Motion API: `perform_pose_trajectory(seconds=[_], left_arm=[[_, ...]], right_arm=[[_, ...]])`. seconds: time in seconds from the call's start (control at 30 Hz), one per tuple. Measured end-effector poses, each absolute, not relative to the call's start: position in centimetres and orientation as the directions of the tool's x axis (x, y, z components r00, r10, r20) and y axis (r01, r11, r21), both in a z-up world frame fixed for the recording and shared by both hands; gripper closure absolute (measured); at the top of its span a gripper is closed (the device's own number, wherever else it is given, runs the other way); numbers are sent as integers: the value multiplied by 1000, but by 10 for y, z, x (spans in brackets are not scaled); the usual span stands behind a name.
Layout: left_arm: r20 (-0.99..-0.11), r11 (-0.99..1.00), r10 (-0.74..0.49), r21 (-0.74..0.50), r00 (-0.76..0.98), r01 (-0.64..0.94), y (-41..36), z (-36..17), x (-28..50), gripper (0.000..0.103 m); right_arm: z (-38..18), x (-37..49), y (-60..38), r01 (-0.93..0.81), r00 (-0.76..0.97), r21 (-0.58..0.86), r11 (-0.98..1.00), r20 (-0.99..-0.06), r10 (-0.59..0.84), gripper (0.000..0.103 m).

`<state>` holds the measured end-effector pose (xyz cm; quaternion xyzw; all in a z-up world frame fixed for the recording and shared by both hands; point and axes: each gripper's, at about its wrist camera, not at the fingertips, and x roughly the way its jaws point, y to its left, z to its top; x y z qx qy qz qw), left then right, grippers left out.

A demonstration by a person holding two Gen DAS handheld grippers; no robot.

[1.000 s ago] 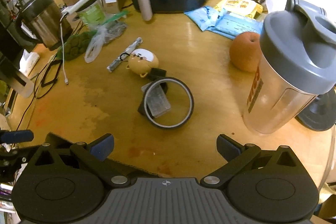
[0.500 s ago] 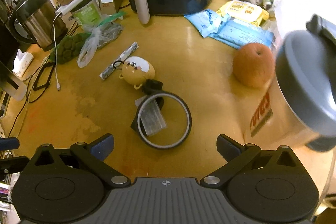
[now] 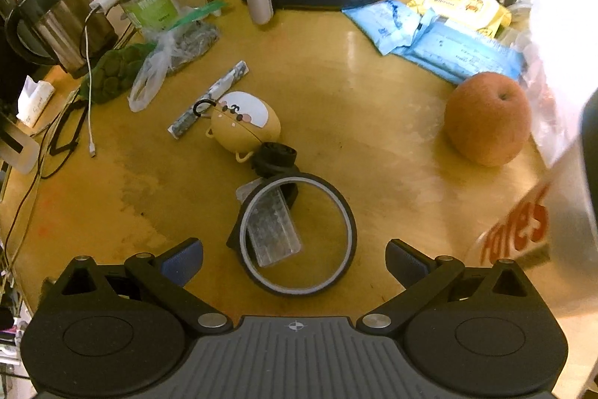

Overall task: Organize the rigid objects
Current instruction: 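Move the right gripper to the clear tape roll and grasp its rim, then lift the clear tape roll off the table with the right gripper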

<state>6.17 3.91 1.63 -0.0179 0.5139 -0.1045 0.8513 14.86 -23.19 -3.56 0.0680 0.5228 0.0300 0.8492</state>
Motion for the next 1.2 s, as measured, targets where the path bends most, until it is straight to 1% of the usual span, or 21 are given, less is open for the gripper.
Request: perform_pose_trajectory(seconds=[0.33, 0.67, 0.7, 0.77, 0.8, 1.2], left_arm=[[-864, 983, -180, -144, 470, 113, 47, 19, 63, 41], [-867, 987, -158, -144, 473, 66, 56, 17, 62, 41], [-867, 988, -156, -143, 473, 65, 56, 17, 62, 41], [-868, 988, -156, -144, 471, 62, 56, 16, 62, 41], [-868, 988, -157, -145, 471, 62, 56, 16, 63, 41], [-866, 986, -165, -132, 472, 104, 50, 16, 68, 41]], right_arm=[[-58, 166, -236, 33, 418, 194, 980, -894, 163, 0], [-73, 174, -236, 32, 402, 191, 981, -901, 162, 1], [-72, 174, -236, 31, 402, 189, 981, -901, 161, 2], [-71, 173, -235, 24, 409, 186, 982, -898, 160, 9], [-69, 173, -235, 18, 409, 190, 982, -897, 166, 15], [-53, 164, -234, 6, 442, 186, 982, -882, 165, 15]])
